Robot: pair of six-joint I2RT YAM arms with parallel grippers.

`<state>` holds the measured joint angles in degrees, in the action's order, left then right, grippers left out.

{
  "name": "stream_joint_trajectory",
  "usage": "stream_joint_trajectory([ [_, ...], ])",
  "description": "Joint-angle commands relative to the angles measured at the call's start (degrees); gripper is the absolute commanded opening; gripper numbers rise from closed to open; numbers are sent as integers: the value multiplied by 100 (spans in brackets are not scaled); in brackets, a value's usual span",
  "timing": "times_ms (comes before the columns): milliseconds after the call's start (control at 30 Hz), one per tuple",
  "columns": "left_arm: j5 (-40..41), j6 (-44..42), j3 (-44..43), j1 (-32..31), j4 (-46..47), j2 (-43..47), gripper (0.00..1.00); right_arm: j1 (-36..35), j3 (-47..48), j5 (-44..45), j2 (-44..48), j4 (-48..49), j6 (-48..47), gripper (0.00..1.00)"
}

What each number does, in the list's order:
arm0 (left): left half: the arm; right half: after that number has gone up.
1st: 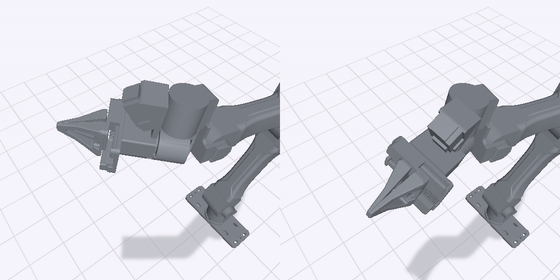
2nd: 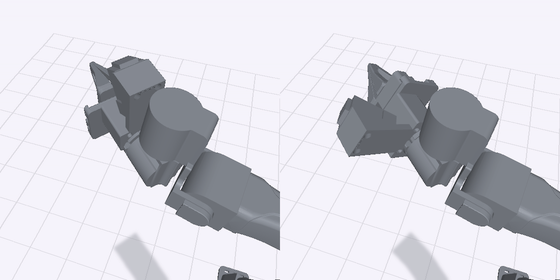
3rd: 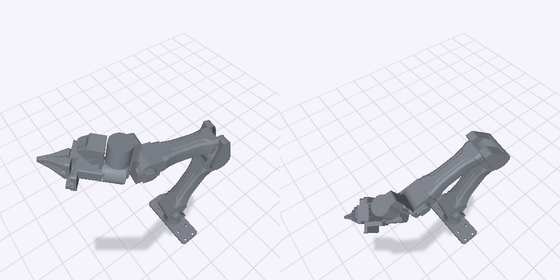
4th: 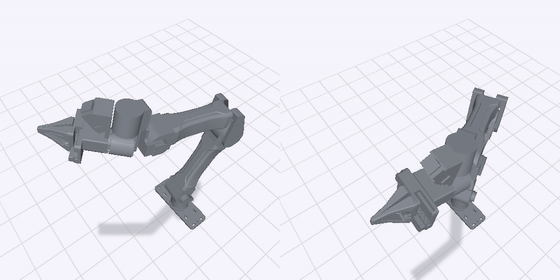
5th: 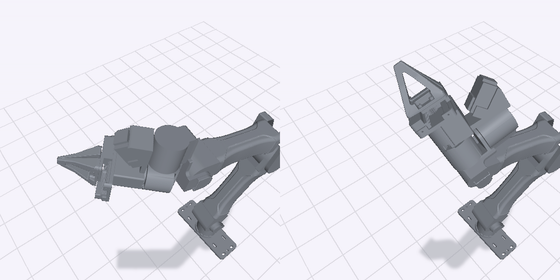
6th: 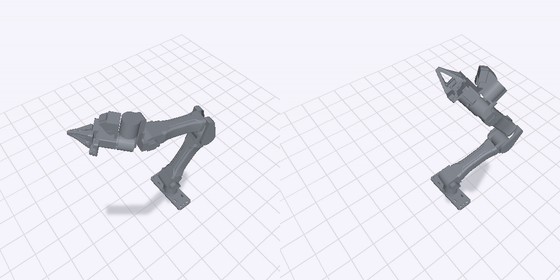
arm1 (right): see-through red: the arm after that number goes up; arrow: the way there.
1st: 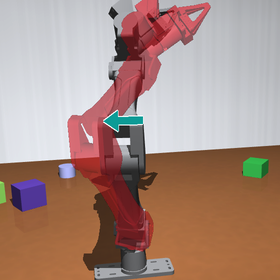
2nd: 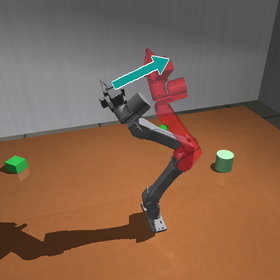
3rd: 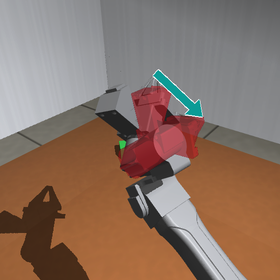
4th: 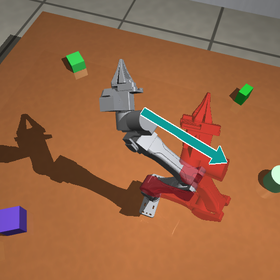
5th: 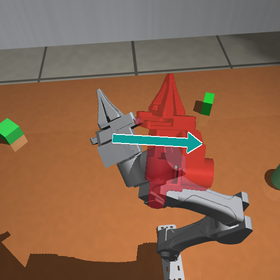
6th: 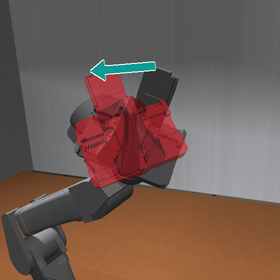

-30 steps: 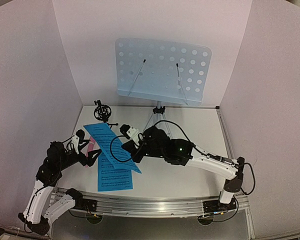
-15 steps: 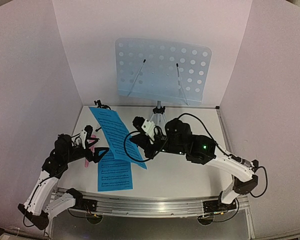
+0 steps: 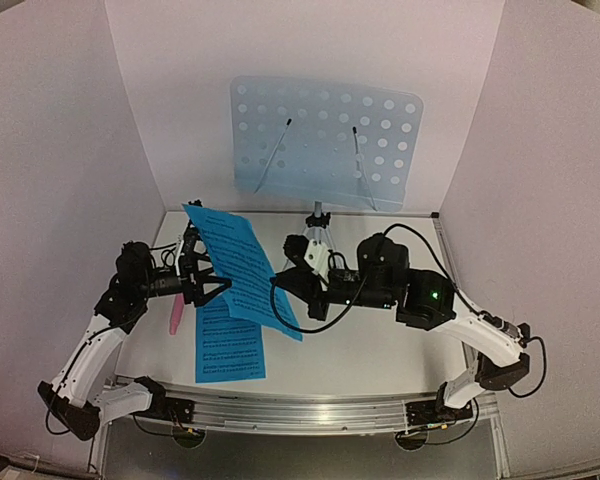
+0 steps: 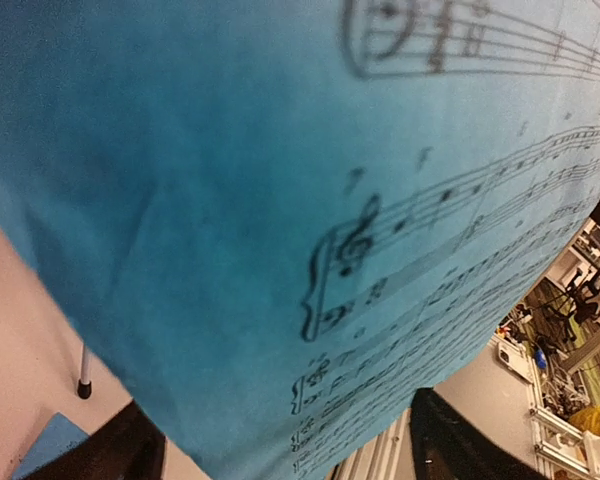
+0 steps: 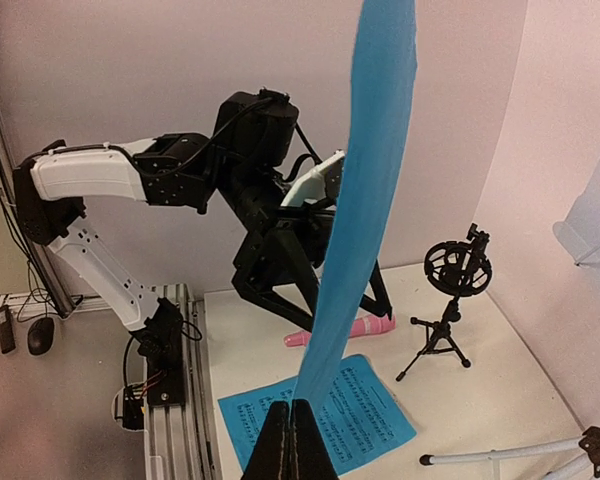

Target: Set up the instrument practice props

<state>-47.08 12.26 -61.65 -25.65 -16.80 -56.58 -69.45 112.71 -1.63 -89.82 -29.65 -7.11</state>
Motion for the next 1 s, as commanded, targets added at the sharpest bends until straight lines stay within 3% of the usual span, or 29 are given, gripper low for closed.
stream_joint_trajectory([
  [0, -543, 456, -338, 25, 533, 50, 73, 16, 39, 103, 116, 66, -108, 0],
  [367, -833, 941, -630, 25, 638, 147, 2, 258, -287, 409, 162, 495, 143, 0],
  [633, -413, 123, -1441, 25, -595, -52, 0, 439, -740, 1093, 327, 655, 275, 2],
  [733, -476, -600, -1632, 25, -1001, -58, 0, 441, -845, 1280, 299, 689, 202, 28],
  [833, -714, -1371, -1893, 25, -1468, -135, 0, 441, -810, 1215, 201, 711, 140, 43],
  [967, -982, -2127, -2339, 25, -2213, -400, 0, 450, -634, 1269, 37, 731, 38, 55],
])
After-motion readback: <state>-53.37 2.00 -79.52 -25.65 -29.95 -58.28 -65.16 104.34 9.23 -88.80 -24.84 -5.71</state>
